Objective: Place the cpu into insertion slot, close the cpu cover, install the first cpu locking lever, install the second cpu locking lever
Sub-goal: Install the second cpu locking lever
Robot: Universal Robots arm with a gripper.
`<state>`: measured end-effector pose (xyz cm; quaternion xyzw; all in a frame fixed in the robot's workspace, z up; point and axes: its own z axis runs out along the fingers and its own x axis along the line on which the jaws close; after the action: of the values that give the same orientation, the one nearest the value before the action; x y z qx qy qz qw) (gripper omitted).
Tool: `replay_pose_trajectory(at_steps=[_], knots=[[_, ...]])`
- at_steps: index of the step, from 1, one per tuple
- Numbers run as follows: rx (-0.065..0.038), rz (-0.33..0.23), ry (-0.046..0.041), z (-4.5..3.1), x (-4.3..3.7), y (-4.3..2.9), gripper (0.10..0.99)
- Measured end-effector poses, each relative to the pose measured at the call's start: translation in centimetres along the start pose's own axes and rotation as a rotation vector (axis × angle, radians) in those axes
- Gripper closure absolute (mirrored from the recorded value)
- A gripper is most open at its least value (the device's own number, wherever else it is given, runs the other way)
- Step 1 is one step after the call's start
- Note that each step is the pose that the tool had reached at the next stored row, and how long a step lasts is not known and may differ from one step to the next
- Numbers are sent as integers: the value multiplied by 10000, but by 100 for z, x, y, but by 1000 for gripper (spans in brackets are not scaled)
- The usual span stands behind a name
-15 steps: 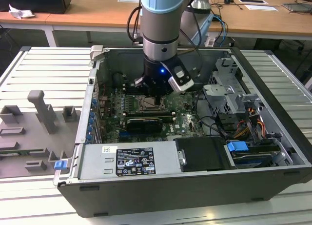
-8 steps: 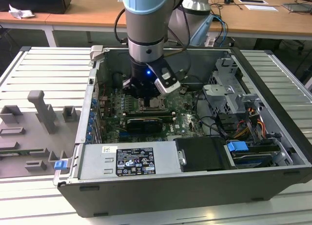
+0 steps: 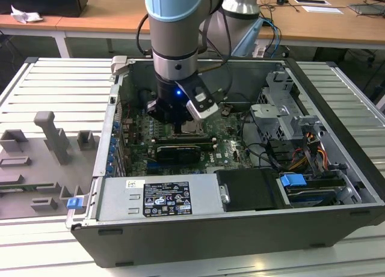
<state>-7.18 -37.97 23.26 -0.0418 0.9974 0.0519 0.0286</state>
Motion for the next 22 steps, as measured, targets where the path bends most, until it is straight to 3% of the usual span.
replay_pose_trajectory(at_steps=[4,5,6,8,9,10,18,22], knots=[[-30,1,-2,100,13,-10,980],[-121,6,-9,132,18,-20,980],[-336,18,-29,134,23,-44,980],[-594,32,-51,133,28,-88,980],[-956,50,-83,131,37,-151,980],[-1128,60,-98,131,54,-206,980],[-1208,64,-105,231,161,-232,980],[-1365,73,-118,266,186,-234,980]])
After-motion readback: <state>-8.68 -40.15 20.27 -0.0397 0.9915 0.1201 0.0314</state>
